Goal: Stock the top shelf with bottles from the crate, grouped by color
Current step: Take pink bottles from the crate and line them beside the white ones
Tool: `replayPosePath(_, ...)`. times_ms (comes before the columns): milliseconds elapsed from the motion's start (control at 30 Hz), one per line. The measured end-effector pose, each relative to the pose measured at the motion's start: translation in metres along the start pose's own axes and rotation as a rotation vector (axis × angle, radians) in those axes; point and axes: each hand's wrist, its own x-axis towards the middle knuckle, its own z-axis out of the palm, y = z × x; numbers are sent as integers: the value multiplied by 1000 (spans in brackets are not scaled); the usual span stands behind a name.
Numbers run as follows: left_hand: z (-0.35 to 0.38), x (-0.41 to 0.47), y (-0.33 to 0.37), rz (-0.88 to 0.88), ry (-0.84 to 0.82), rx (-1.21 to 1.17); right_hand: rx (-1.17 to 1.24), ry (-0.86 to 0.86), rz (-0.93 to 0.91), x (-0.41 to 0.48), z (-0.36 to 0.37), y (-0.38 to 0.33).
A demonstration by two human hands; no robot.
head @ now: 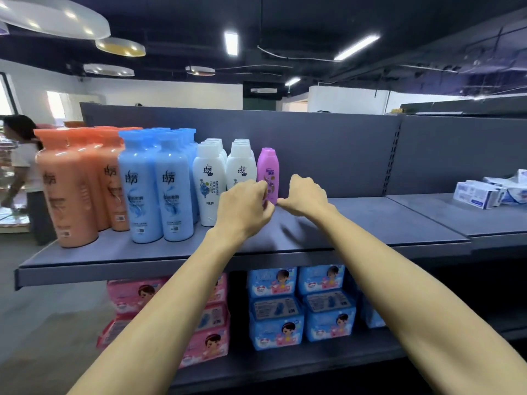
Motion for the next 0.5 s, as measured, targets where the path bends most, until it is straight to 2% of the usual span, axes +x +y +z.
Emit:
replayPosePath(267, -3, -35, 17, 77, -23, -58, -62, 71, -1, -66, -10, 21)
replayPosePath(500, 23, -82, 56, 172, -122, -172, -105, 96, 120, -145, -10, 60)
